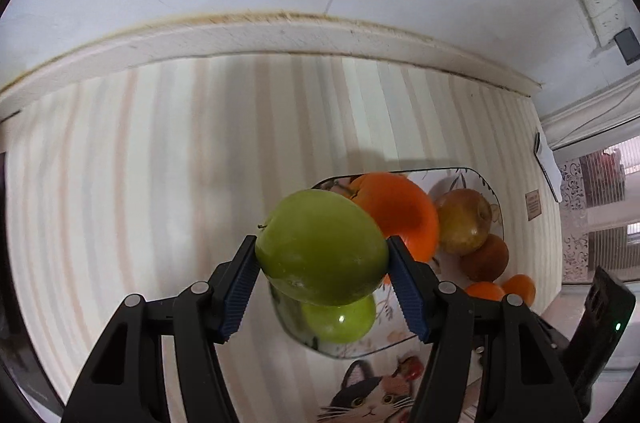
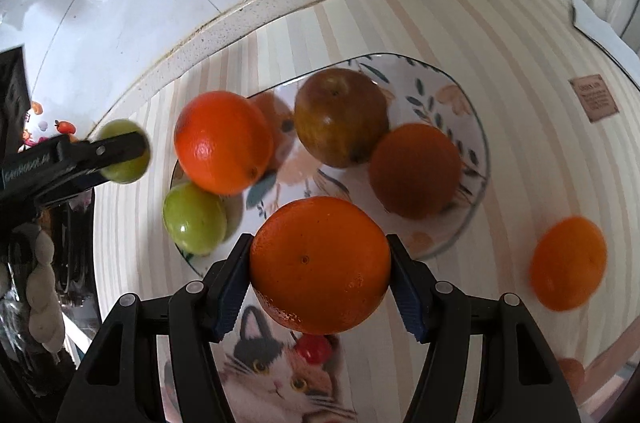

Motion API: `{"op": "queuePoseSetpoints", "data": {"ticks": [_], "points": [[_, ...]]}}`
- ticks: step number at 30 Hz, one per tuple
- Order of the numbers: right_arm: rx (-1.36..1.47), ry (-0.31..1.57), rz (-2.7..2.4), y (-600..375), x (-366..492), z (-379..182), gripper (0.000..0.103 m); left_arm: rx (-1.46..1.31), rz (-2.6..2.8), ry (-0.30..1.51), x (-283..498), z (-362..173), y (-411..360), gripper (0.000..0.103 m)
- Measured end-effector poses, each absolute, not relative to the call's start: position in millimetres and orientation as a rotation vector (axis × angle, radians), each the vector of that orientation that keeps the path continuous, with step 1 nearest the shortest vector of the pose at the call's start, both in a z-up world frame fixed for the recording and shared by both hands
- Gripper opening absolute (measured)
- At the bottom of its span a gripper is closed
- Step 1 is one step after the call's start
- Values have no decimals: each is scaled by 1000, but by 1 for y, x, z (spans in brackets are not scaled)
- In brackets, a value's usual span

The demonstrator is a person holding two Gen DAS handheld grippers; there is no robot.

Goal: Organize fruits
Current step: 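Set the green apple and orange onto the floral plate and release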

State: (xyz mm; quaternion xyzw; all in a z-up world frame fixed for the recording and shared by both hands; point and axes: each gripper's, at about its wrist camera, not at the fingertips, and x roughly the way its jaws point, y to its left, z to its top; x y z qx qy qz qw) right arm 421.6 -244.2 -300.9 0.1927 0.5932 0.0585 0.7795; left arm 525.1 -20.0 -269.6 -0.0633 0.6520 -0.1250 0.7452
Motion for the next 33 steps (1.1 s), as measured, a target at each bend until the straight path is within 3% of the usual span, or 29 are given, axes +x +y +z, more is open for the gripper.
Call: {"op": "queuePoseSetpoints", "data": {"ticks": [21, 24, 33], "points": [[318, 1337, 146, -222, 454, -333, 68, -340, -258, 1514, 526, -296, -3, 63], [318, 1336, 154, -221, 456, -331, 72, -364, -253, 1529, 529, -299, 1, 63], [294, 1328, 168, -216, 466, -327, 73, -271, -276, 1556, 522, -306, -11, 61]]}}
